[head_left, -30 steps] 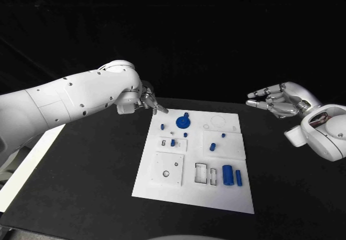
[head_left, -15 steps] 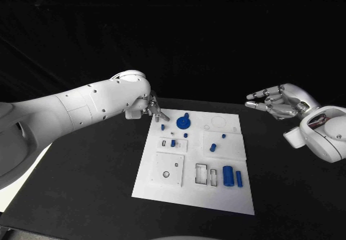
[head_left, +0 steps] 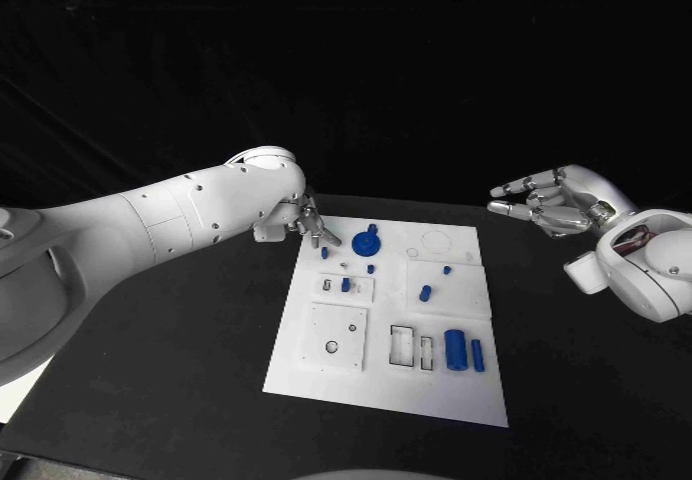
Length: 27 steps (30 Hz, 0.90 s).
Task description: Assemble the parts on the task board
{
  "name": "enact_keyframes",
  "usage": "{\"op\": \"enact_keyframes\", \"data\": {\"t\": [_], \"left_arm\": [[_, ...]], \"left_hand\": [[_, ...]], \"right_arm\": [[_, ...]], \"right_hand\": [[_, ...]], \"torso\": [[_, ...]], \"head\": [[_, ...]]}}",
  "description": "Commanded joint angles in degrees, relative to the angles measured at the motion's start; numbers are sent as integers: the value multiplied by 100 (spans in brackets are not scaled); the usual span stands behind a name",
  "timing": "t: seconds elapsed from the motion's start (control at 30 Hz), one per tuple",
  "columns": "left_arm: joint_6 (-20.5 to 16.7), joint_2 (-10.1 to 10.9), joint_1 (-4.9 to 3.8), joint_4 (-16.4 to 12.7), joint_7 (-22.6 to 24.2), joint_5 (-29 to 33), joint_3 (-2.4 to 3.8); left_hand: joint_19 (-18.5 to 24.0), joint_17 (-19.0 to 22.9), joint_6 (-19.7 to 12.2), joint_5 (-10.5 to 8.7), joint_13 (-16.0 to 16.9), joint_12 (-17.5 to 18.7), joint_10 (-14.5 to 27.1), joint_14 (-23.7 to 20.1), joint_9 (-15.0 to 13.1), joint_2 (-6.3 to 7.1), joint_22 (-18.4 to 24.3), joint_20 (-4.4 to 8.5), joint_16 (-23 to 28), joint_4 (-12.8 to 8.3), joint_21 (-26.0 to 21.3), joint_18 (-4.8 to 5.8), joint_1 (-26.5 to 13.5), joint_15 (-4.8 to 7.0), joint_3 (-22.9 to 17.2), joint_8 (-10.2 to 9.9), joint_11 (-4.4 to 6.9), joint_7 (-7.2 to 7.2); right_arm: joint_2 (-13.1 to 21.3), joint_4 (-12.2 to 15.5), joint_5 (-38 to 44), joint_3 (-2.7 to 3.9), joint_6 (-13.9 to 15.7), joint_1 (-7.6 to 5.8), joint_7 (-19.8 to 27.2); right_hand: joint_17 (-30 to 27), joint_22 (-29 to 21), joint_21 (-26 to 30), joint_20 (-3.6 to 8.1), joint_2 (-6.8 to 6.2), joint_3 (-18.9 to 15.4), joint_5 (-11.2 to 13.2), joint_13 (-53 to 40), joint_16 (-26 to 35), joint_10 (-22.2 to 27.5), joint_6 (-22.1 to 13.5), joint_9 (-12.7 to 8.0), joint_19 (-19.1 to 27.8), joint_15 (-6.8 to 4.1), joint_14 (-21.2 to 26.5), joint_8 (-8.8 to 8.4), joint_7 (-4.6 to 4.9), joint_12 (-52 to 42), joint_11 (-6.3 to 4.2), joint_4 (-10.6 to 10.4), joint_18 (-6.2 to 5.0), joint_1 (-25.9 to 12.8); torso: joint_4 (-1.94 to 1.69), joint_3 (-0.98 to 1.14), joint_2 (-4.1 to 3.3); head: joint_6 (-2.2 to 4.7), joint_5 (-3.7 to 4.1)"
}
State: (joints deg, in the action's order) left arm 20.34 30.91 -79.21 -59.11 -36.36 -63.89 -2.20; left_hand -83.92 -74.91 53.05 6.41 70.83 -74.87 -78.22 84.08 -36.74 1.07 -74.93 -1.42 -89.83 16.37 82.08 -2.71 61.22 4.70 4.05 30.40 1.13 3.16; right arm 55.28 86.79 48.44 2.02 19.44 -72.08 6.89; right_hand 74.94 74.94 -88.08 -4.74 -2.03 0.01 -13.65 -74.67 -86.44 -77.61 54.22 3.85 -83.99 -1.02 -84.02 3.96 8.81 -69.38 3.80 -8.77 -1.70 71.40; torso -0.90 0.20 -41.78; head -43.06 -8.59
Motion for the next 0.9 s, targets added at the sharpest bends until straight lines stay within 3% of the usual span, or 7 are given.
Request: {"op": "enact_keyframes", "data": {"t": [0.03,0.5,0.9], "left_arm": [[118,-23,14,28,49,-47,-4],[154,-48,42,57,39,72,-10],[180,-54,46,34,36,168,-12]], "left_hand": [[-226,-1509,40,22,3,-34,-9,592,13,8,-309,-25,-17,-2,34,16,84,-20,28,-34,-21,0],[-231,-1509,141,32,13,-49,-22,592,86,-121,-334,-14,-17,-30,45,20,360,-7,-9,-39,-3,-22],[-232,-1509,169,35,19,-55,-29,592,93,-144,-336,-10,-17,-35,45,20,416,-1,-24,-27,4,-30]], "right_arm": [[-5,-2,4,1,-70,4,49],[-19,-11,4,1,-79,6,49],[-27,-17,4,1,-86,7,44]], "right_hand": [[969,1055,39,-38,43,-24,-15,6,22,41,39,7,-434,35,-464,7,3,17,4,-3,71,-2],[969,1055,39,-38,43,-24,-15,6,22,41,39,7,-434,35,-464,7,3,17,4,-3,71,-2],[969,1055,39,-38,43,-24,-15,6,22,41,39,7,-434,35,-464,7,3,17,4,-3,71,-2]], "torso": [[1,2,6],[2,6,4],[4,7,4]], "head": [[-5,-2],[-11,-16],[-7,-19]]}}
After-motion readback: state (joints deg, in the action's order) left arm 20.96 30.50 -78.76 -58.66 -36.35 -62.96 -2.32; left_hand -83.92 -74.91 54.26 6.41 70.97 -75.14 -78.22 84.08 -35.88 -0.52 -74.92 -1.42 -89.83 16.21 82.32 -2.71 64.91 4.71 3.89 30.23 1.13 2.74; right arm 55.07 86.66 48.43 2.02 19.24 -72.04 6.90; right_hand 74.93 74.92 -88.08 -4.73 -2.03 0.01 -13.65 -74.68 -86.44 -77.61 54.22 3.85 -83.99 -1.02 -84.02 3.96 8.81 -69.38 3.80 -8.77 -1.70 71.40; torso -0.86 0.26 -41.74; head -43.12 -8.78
